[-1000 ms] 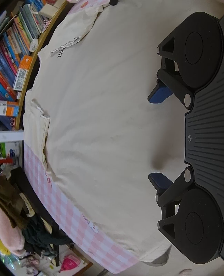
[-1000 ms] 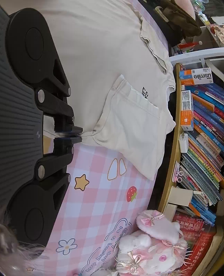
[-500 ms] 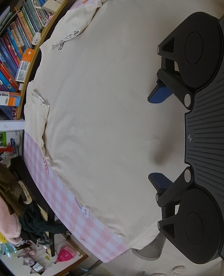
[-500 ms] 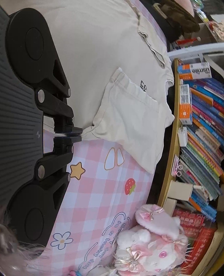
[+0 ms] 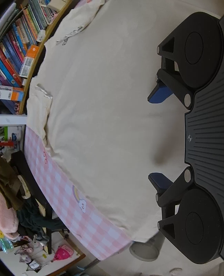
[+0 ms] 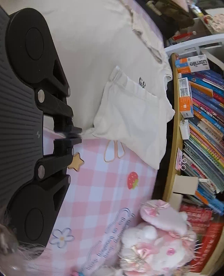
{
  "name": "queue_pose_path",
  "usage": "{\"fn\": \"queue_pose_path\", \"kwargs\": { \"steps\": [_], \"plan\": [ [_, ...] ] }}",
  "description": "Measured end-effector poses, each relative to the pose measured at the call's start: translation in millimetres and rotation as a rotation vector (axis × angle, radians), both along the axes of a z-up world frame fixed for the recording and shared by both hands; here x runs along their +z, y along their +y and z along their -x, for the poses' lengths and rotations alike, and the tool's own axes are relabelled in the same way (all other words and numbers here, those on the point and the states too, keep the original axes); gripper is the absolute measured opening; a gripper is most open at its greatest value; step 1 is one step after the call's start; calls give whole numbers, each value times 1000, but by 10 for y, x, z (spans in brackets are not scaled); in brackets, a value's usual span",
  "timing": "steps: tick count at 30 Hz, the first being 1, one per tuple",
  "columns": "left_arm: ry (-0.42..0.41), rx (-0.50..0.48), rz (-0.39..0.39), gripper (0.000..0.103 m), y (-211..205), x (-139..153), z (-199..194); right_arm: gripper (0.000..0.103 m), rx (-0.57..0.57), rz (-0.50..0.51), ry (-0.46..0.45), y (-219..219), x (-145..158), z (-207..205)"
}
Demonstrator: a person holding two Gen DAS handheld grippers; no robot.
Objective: Fold clothes
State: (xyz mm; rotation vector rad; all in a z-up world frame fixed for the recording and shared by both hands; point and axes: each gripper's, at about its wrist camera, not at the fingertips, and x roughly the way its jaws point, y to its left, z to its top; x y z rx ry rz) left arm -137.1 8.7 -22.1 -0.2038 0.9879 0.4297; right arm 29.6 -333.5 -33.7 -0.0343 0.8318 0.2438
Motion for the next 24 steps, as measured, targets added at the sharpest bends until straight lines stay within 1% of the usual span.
{"fn": "queue_pose_path", "kwargs": {
  "steps": [1, 2, 9, 11, 18, 21, 24],
  "plan": [
    [-9, -12, 5, 90, 13, 5, -25, 36, -5, -10, 4, 2, 12, 43],
    [-19, -27, 8, 90, 26, 11, -53, 38, -9, -19, 8, 4, 25, 86],
    [-98, -146, 25, 90, 229, 107, -206, 39, -42, -86, 38, 16, 110, 388],
    [-116, -167, 33, 90, 353, 128, -204, 39, -69, -82, 47, 55, 124, 568],
    [-140, -160, 53, 90, 1041, 147, -30, 40, -193, -37, 73, 276, 83, 1239],
    [-127, -153, 42, 90, 1377, 156, 112, 40, -256, -15, 83, 388, 74, 1507],
    [-148, -171, 21, 90, 1709, 116, 318, 40, -289, 11, 85, 512, 71, 1786]
  ]
}}
